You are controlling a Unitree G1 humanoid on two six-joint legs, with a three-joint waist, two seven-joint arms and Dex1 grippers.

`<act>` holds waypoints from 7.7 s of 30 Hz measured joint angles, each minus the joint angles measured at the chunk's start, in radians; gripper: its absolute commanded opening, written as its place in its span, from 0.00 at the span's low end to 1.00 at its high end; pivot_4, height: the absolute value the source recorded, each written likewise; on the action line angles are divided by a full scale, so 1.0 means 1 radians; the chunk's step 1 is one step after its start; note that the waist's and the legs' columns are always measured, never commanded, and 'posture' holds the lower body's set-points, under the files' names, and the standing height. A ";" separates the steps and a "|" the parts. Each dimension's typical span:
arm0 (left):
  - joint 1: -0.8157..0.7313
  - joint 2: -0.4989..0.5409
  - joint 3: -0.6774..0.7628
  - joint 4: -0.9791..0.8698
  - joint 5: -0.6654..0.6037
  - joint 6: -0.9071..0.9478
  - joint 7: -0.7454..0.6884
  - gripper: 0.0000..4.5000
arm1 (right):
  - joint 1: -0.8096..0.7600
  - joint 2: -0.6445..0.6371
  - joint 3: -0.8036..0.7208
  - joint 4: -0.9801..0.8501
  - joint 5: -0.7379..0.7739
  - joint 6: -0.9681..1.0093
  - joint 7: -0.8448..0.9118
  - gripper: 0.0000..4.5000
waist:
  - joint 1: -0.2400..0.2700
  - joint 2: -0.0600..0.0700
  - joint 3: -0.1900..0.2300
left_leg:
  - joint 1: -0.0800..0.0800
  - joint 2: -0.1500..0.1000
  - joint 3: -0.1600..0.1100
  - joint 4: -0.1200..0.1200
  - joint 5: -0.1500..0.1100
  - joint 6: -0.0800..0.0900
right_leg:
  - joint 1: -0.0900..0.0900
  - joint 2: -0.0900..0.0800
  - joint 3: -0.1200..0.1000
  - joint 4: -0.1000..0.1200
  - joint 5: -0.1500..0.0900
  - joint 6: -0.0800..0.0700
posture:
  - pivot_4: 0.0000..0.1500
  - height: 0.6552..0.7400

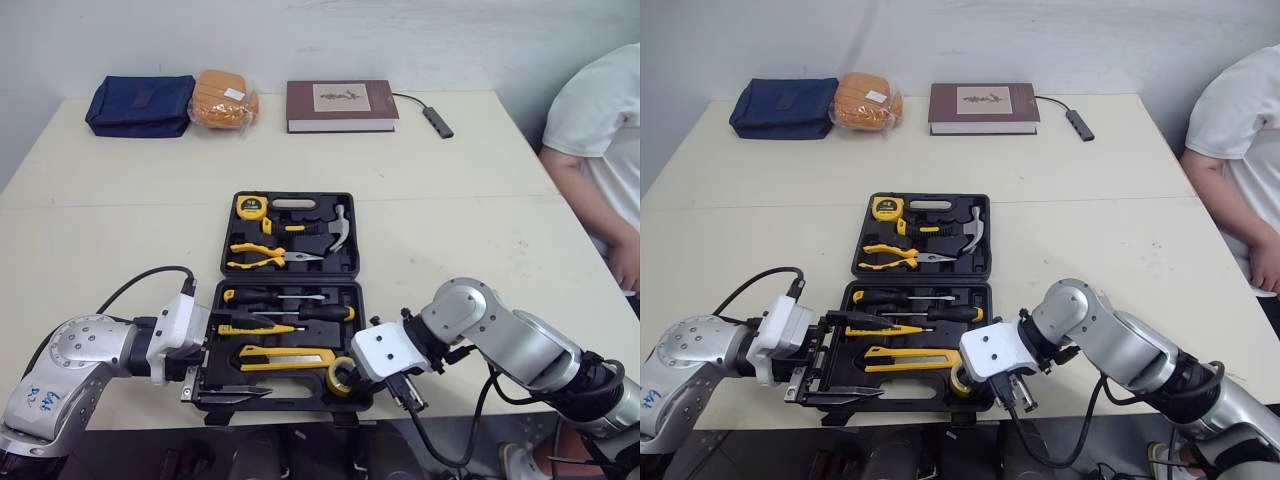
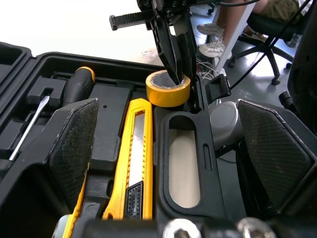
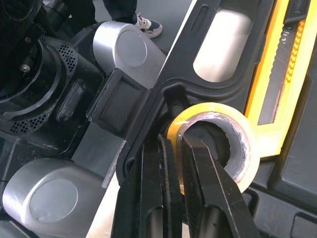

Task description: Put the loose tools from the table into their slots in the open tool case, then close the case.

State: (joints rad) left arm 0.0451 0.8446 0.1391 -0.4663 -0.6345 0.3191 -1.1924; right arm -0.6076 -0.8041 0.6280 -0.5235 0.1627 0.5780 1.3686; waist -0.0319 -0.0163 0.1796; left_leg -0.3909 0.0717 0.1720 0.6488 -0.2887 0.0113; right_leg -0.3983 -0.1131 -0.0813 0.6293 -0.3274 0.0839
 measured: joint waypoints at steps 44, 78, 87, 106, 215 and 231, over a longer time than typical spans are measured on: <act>0.036 0.000 0.027 -0.031 0.016 -0.002 0.044 1.00 | 0.280 0.179 -0.281 0.175 0.298 -0.237 0.012 0.01 | 0.002 -0.001 0.000 | 0.000 0.000 0.000 0.000 -0.001 0.000 | 0.001 0.000 0.000 -0.001 0.000 0.000 | 1.00 1.00; 0.041 -0.016 0.075 -0.025 -0.001 0.031 0.105 1.00 | 0.371 0.178 -0.287 0.297 0.241 -0.401 -0.067 0.01 | 0.004 -0.001 -0.001 | 0.002 0.000 -0.001 -0.001 -0.001 -0.002 | 0.003 0.000 0.000 0.000 0.000 0.000 | 1.00 1.00; 0.022 -0.097 0.290 0.194 -0.003 -0.010 0.249 1.00 | 0.374 0.044 -0.626 0.201 0.353 -0.286 -0.209 0.01 | 0.003 -0.001 -0.001 | 0.002 0.000 -0.001 -0.001 -0.003 0.002 | 0.003 0.000 -0.001 -0.001 0.000 0.000 | 1.00 1.00; -0.155 -0.173 0.116 0.509 0.200 -0.017 0.381 0.01 | 0.208 0.232 -0.445 0.653 0.013 -0.471 -0.347 0.00 | -0.004 -0.001 -0.001 | 0.001 0.000 0.004 0.000 0.000 0.000 | -0.001 0.001 -0.003 0.002 0.001 0.002 | 1.00 1.00; -0.939 -0.283 -0.159 0.797 0.338 0.901 0.705 0.73 | -0.476 0.416 -0.655 0.930 0.191 0.966 -0.989 0.72 | -0.001 -0.004 -0.001 | -0.017 -0.006 0.012 0.011 0.013 0.001 | -0.029 0.003 0.006 0.030 0.002 0.003 | 1.00 1.00; -0.941 -0.374 -0.066 0.795 0.314 0.928 0.746 0.04 | -0.480 0.505 -0.801 0.939 0.190 0.950 -1.090 0.00 | 0.001 -0.005 -0.002 | -0.016 -0.007 0.010 0.012 0.013 0.002 | -0.028 0.000 0.005 0.032 0.002 0.002 | 1.00 1.00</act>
State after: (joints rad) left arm -0.8957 0.4710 0.0730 0.3283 -0.3207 1.2469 -0.4468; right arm -1.0876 -0.2988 -0.1731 0.4153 0.3530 1.5278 0.2786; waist -0.0312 -0.0211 0.1775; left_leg -0.4064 0.0650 0.1822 0.6607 -0.2753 0.0128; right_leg -0.4261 -0.1128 -0.0759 0.6617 -0.3257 0.0863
